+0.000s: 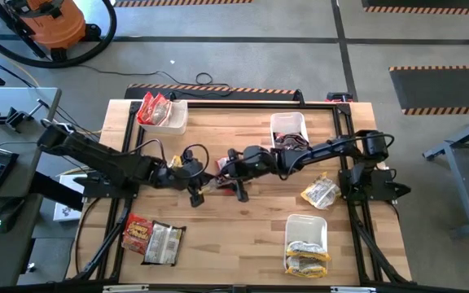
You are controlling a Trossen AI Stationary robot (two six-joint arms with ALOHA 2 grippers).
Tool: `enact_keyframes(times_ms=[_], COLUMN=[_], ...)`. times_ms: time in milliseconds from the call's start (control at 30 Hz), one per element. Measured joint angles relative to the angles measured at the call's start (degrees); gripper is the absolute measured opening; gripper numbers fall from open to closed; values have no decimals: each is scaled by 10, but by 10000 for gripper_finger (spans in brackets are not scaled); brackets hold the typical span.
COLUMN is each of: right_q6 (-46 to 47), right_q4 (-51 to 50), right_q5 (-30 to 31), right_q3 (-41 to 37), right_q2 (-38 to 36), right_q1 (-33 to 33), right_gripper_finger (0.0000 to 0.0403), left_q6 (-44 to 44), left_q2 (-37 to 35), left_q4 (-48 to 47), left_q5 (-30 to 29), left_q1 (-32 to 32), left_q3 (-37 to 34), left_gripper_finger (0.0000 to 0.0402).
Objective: Sort Maruchan noodles
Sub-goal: Put the black noodle pack into the top right white bin
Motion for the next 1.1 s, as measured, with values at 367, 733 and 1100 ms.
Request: enact_keyframes(times_ms=[367, 733, 1100], right_q6=[-4, -11, -12], right_q4=[-7, -25, -42], right_q5=[-1, 10, 71], right_q3=[0, 0, 0], right_q2=[-1, -43, -104], right_q1=[-1, -34, -49], right_gripper_finger=[6, 1, 0], left_q6=[-13, -66, -27], left_q2=[-100, -217, -220], left_q4=[-21, 213, 311], left_q5=[-47, -100, -104], left_q1=[-14, -49, -49], left_q3=[-1, -227, -276], left_gripper_finger=[21, 41, 113])
